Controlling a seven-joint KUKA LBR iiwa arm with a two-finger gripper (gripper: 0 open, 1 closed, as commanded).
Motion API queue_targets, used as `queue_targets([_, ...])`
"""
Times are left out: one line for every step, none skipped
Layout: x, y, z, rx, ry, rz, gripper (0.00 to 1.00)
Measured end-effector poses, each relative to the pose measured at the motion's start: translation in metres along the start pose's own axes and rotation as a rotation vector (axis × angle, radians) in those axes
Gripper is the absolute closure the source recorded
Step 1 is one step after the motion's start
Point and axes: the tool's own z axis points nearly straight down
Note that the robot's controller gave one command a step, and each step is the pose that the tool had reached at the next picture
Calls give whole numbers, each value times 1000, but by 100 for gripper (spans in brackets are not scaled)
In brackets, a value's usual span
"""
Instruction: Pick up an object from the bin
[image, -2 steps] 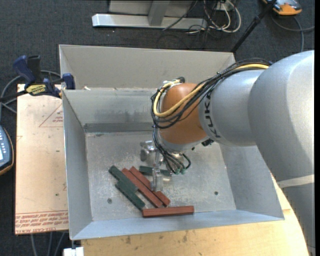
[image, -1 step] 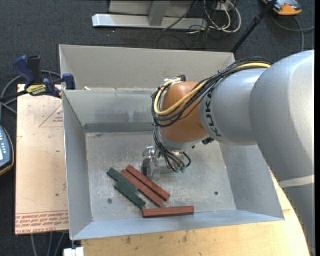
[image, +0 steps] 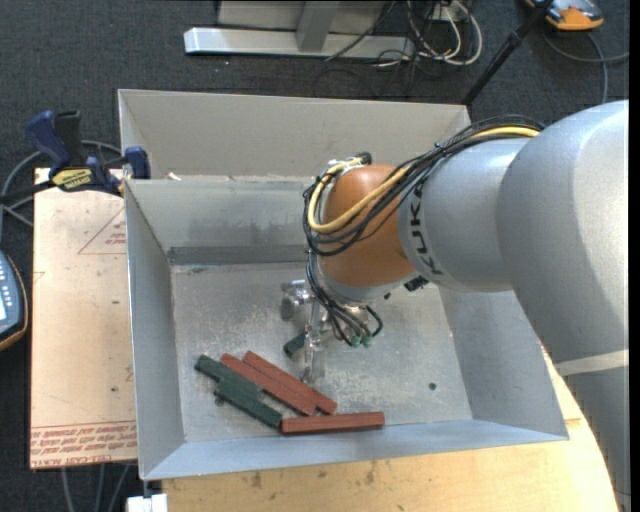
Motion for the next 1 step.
queue_targets([0,0,0,-1,1,0,100])
